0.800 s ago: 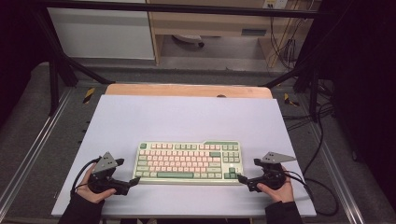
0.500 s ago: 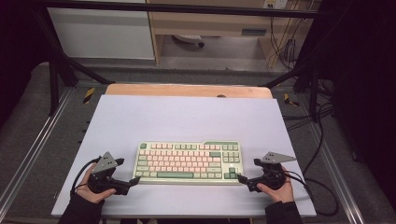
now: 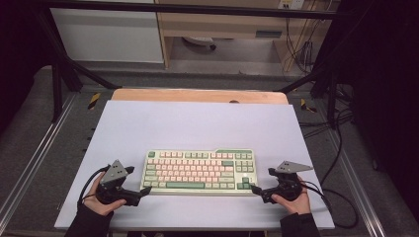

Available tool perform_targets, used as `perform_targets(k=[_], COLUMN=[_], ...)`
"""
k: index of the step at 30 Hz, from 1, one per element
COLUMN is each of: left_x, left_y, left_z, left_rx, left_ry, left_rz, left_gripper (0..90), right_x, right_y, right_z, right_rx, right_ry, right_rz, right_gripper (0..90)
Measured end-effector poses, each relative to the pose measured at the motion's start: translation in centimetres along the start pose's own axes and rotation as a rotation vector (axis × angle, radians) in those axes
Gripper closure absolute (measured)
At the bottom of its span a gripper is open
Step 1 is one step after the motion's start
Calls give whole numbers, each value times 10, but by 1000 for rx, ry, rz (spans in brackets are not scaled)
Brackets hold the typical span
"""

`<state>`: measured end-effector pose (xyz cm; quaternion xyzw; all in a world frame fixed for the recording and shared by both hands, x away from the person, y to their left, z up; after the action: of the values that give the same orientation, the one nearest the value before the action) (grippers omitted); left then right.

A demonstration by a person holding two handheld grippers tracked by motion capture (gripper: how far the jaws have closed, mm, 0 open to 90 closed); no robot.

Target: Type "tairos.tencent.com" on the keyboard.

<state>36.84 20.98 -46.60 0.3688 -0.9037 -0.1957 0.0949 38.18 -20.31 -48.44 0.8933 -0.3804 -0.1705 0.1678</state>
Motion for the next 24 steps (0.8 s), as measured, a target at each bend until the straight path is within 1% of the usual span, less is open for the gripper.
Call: perform_targets(k=[3,7,11,15,22,24], left_x=[2,4,5,8,14,15], left_y=[-3,-5,-10,-12,-18,-19], left_z=[-2,-6,-6,-10,-18,-21], left_rx=[-5,-6,-23,-17,-10,-4], left_ry=[-3,14,21,23,22,29], left_rz=[-3,-11,-14,-8,5,9], left_gripper=[57,69,86,107,151,169], right_x=[0,0,-1,0,-1,-1], right_y=[0,-1,-1,-1,-1,-1], right_z=[0,0,1,0,1,1], right_rx=[2,0,-6,-1,-6,-2], right_ry=[-7,-1,-3,-2,-1,-4], right_rz=[1,2,0,1,0,0], right_gripper=[6,6,6,6,6,6])
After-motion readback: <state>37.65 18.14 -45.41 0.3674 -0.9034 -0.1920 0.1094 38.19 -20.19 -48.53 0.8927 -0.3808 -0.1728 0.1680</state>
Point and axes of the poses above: each handheld gripper's, and its own axes: y roughly backward along the jaws, z roughly out of its underside, x roughly to its right, the point moved 8 cm from there along -y, roughly forward along the jaws, and after that the axes turned 11 degrees about x, right-handed, at the moved point
